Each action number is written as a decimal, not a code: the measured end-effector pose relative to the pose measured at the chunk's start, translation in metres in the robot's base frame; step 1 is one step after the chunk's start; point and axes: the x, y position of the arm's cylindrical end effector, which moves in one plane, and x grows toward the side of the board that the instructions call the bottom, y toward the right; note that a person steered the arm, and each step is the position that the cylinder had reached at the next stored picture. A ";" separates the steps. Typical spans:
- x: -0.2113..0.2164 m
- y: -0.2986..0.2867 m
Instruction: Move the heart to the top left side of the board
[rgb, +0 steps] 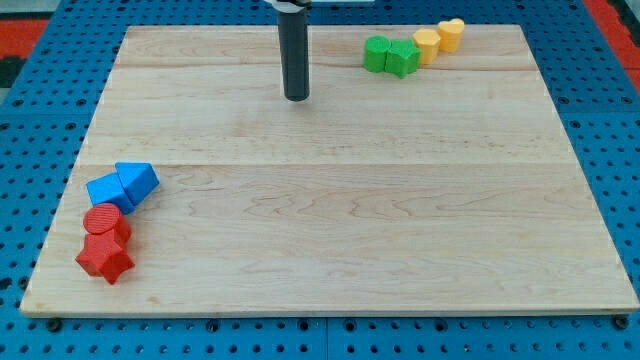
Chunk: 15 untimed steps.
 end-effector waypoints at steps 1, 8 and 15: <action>0.000 0.015; -0.117 0.194; -0.110 0.104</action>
